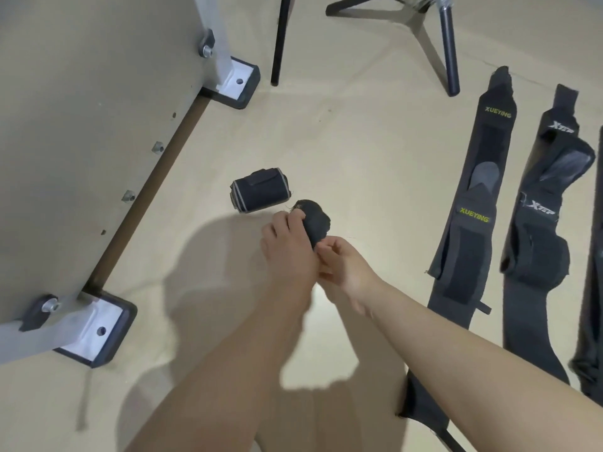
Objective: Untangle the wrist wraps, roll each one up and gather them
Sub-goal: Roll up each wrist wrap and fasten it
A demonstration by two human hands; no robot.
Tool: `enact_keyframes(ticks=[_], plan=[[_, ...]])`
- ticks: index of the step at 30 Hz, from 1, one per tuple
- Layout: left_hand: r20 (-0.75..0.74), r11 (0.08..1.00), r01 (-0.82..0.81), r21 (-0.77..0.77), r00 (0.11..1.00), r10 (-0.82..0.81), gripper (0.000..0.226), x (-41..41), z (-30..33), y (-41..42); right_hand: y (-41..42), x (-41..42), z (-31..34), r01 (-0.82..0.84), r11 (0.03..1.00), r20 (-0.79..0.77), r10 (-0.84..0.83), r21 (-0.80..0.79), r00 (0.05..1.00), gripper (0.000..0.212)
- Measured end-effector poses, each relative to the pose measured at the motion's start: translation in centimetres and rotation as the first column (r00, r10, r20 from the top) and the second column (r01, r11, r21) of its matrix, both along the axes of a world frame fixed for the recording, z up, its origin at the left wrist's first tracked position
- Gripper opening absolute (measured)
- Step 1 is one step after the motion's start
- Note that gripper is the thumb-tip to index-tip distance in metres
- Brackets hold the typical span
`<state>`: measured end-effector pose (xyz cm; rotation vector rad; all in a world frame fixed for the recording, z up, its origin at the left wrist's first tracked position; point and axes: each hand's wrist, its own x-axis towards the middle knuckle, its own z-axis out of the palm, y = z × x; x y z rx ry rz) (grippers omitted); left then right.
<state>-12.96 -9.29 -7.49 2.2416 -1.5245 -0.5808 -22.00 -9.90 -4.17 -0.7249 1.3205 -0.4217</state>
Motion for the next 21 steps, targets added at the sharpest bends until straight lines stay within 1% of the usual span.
enact_keyframes(ticks=[1,2,3,4,5,6,7,8,9,10,11,12,14,15,16,17,19,20,21], plan=[[-0.138,1.000,0.007,0.023,0.990,-0.004,0.052,-0.3,0.3,-0.1,-0.2,-0.1,-0.1,0.085,0.995,0.023,-0.086,0.051,0.996,0.020],[-0.305,0.998,0.042,0.052,0.952,-0.024,0.043,-0.3,0.4,0.2,-0.4,-0.4,-0.2,0.164,0.980,0.028,-0.169,0.115,0.985,0.016],[-0.433,0.996,0.076,0.040,0.900,-0.051,0.038,-0.2,0.6,0.8,-0.7,-0.6,-0.3,0.232,0.958,0.014,-0.238,0.168,0.971,0.023],[-0.493,0.997,0.072,0.001,0.868,-0.062,0.038,0.0,0.8,1.3,-0.9,-0.8,-0.6,0.268,0.944,-0.024,-0.269,0.193,0.963,0.032],[-0.523,0.999,0.017,-0.029,0.852,-0.030,0.041,0.3,0.6,1.9,-1.1,-1.1,-1.1,0.281,0.945,-0.102,-0.267,0.167,0.958,0.040],[-0.532,0.998,-0.057,-0.027,0.846,0.033,0.046,0.6,0.1,2.2,-1.3,-1.4,-1.8,0.269,0.958,-0.223,-0.241,0.104,0.945,0.046],[-0.546,0.993,-0.114,0.022,0.831,0.107,0.052,0.8,-0.3,2.5,-1.5,-1.7,-2.3,0.220,0.975,-0.360,-0.203,0.008,0.910,0.049],[-0.591,0.985,-0.134,0.110,0.788,0.173,0.056,0.9,-0.5,2.5,-1.6,-1.9,-2.6,0.166,0.982,-0.452,-0.190,-0.093,0.871,0.044],[-0.653,0.978,-0.106,0.182,0.730,0.201,0.058,0.9,-0.7,2.6,-1.6,-2.0,-2.8,0.134,0.976,-0.484,-0.201,-0.170,0.852,0.032],[-0.704,0.978,-0.064,0.201,0.685,0.190,0.058,0.8,-0.8,2.6,-1.5,-2.1,-2.9,0.121,0.973,-0.481,-0.204,-0.199,0.852,0.018],[-0.725,0.983,-0.039,0.182,0.670,0.161,0.058,0.8,-0.9,2.5,-1.3,-2.0,-3.0,0.130,0.973,-0.449,-0.204,-0.190,0.870,0.007],[-0.719,0.986,-0.040,0.160,0.680,0.144,0.059,0.9,-0.9,2.4,-1.0,-1.8,-3.0,0.159,0.976,-0.385,-0.206,-0.150,0.900,0.005],[-0.628,0.987,-0.087,0.132,0.764,0.152,0.059,1.6,-0.8,1.9,-0.4,-0.7,-2.8,0.202,0.979,-0.157,-0.206,-0.041,0.966,0.018],[-0.580,0.987,-0.099,0.123,0.800,0.153,0.058,2.2,-0.8,1.6,-0.4,-0.2,-2.7,0.189,0.982,-0.069,-0.189,-0.004,0.980,0.027],[-0.541,0.988,-0.091,0.122,0.829,0.143,0.057,2.8,-0.7,1.2,-0.6,0.2,-2.6,0.156,0.988,-0.030,-0.155,0.009,0.987,0.035],[-0.516,0.989,-0.075,0.129,0.846,0.132,0.057,3.3,-0.8,0.8,-0.9,0.5,-2.4,0.108,0.994,-0.027,-0.107,0.004,0.994,0.040],[-0.437,0.992,-0.017,0.125,0.897,0.070,0.059,4.1,-0.6,0.3,-1.6,0.3,-2.3,-0.008,0.999,-0.063,0.005,-0.042,0.998,0.041],[-0.333,0.993,0.028,0.117,0.943,0.013,0.060,4.1,-0.4,0.2,-1.7,-0.2,-2.3,-0.067,0.995,-0.117,0.058,-0.071,0.991,0.039],[-0.191,0.991,0.082,0.105,0.980,-0.061,0.063,3.9,-0.1,0.3,-1.7,-1.1,-2.4,-0.123,0.986,-0.208,0.098,-0.111,0.973,0.039]])
